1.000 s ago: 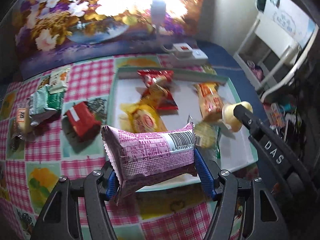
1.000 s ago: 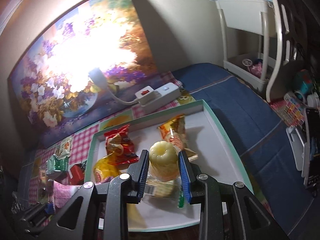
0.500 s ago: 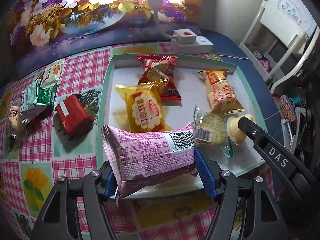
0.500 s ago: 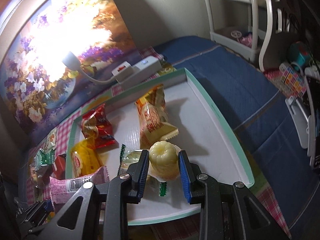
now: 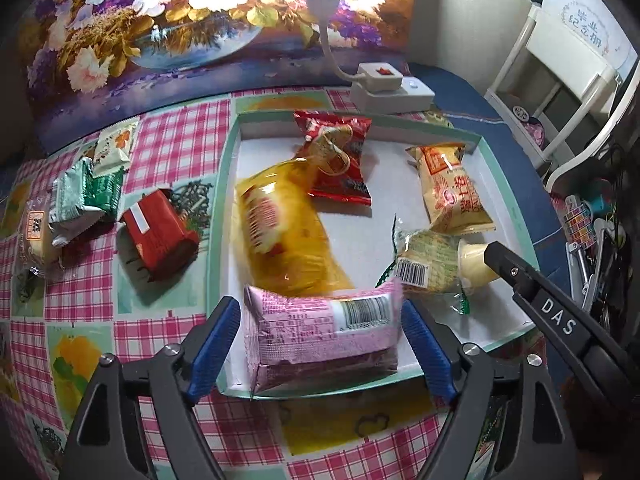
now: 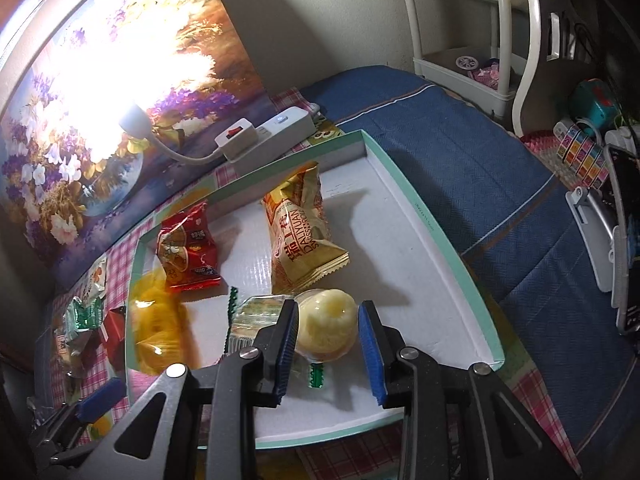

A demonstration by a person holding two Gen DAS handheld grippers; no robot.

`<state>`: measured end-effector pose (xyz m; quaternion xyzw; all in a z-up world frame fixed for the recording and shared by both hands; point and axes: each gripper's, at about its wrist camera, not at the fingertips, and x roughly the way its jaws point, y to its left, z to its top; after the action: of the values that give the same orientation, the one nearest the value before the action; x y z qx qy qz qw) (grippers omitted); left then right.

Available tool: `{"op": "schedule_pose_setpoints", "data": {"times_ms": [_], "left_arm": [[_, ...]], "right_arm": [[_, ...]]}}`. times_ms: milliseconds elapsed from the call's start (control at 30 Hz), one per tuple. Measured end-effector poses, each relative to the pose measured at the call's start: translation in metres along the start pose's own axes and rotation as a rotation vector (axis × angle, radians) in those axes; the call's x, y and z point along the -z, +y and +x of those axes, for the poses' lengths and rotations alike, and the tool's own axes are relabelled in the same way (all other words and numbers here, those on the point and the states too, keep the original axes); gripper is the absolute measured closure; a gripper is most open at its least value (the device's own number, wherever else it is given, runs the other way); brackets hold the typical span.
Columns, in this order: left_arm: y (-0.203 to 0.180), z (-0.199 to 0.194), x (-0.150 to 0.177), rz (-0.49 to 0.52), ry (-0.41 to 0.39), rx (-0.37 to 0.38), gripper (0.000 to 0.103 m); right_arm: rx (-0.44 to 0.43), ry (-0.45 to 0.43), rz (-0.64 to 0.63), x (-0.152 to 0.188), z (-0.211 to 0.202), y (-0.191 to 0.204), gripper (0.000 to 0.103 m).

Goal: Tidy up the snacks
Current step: 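Open both tools to drop the bun and wafer pack into the tray, then move both tools back over the snack pile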

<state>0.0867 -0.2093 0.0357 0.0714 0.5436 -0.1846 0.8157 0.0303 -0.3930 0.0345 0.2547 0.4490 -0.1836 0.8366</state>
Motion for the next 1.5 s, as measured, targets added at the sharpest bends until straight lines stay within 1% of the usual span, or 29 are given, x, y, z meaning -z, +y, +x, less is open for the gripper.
{"op": "schedule_pose_setpoints", "data": {"times_ms": [233, 267, 300, 367, 400, 433, 467, 533, 600, 667, 733, 767, 833, 933, 1100, 1167, 1267, 1500], "left_arm": [[0.01, -0.013, -0.003, -0.04, -0.016, -0.012, 0.019], [0.013, -0.015, -0.004, -0.051, -0.021, -0.014, 0.019], [0.015, -0.017, -0.005, -0.061, -0.024, -0.018, 0.019], [0.023, -0.021, -0.006, -0.087, -0.033, -0.03, 0.017], [0.029, -0.023, -0.007, -0.109, -0.038, -0.041, 0.015], [0.033, -0.023, -0.008, -0.123, -0.04, -0.049, 0.01], [0.041, -0.025, -0.008, -0.154, -0.046, -0.069, 0.009], [0.054, -0.026, -0.008, -0.203, -0.05, -0.109, 0.009], [0.068, -0.027, -0.008, -0.244, -0.054, -0.146, 0.009], [0.083, -0.029, -0.007, -0.286, -0.054, -0.19, 0.009], [0.097, -0.03, -0.006, -0.329, -0.052, -0.217, 0.009], [0.101, -0.03, -0.005, -0.345, -0.052, -0.224, 0.009], [0.112, -0.031, -0.004, -0.377, -0.047, -0.239, 0.008], [0.128, -0.034, -0.001, -0.42, -0.046, -0.265, 0.003], [0.151, -0.039, 0.004, -0.488, -0.052, -0.279, 0.003], [0.159, -0.039, 0.007, -0.513, -0.048, -0.274, 0.003], [0.169, -0.037, 0.011, -0.543, -0.039, -0.266, 0.003], [0.195, -0.043, 0.017, -0.595, -0.051, -0.295, 0.003]], "right_arm": [[0.007, -0.012, -0.03, 0.0, -0.003, 0.008, 0.068], [0.01, -0.012, -0.033, 0.0, -0.003, 0.009, 0.066], [0.012, -0.012, -0.037, 0.0, -0.003, 0.01, 0.059], [0.016, -0.008, -0.044, 0.001, -0.002, 0.012, 0.05], [0.017, -0.007, -0.048, 0.002, -0.002, 0.013, 0.049], [0.016, -0.004, -0.053, 0.002, -0.001, 0.015, 0.048], [0.019, -0.003, -0.06, 0.003, -0.001, 0.017, 0.045], [0.024, -0.003, -0.077, 0.004, 0.0, 0.021, 0.041], [0.024, -0.002, -0.096, 0.005, 0.001, 0.026, 0.034], [0.026, -0.002, -0.114, 0.006, 0.001, 0.032, 0.029], [0.022, -0.002, -0.131, 0.008, 0.001, 0.036, 0.026], [0.019, -0.001, -0.138, 0.008, 0.001, 0.038, 0.023], [0.013, 0.0, -0.15, 0.01, 0.002, 0.043, 0.021], [0.003, -0.003, -0.173, 0.013, 0.002, 0.05, 0.016], [-0.011, -0.01, -0.202, 0.017, 0.002, 0.06, 0.002], [-0.018, -0.011, -0.21, 0.018, 0.003, 0.064, 0.0], [-0.022, -0.013, -0.226, 0.02, 0.002, 0.069, 0.0], [-0.048, -0.011, -0.239, 0.024, 0.004, 0.078, 0.0]]}}
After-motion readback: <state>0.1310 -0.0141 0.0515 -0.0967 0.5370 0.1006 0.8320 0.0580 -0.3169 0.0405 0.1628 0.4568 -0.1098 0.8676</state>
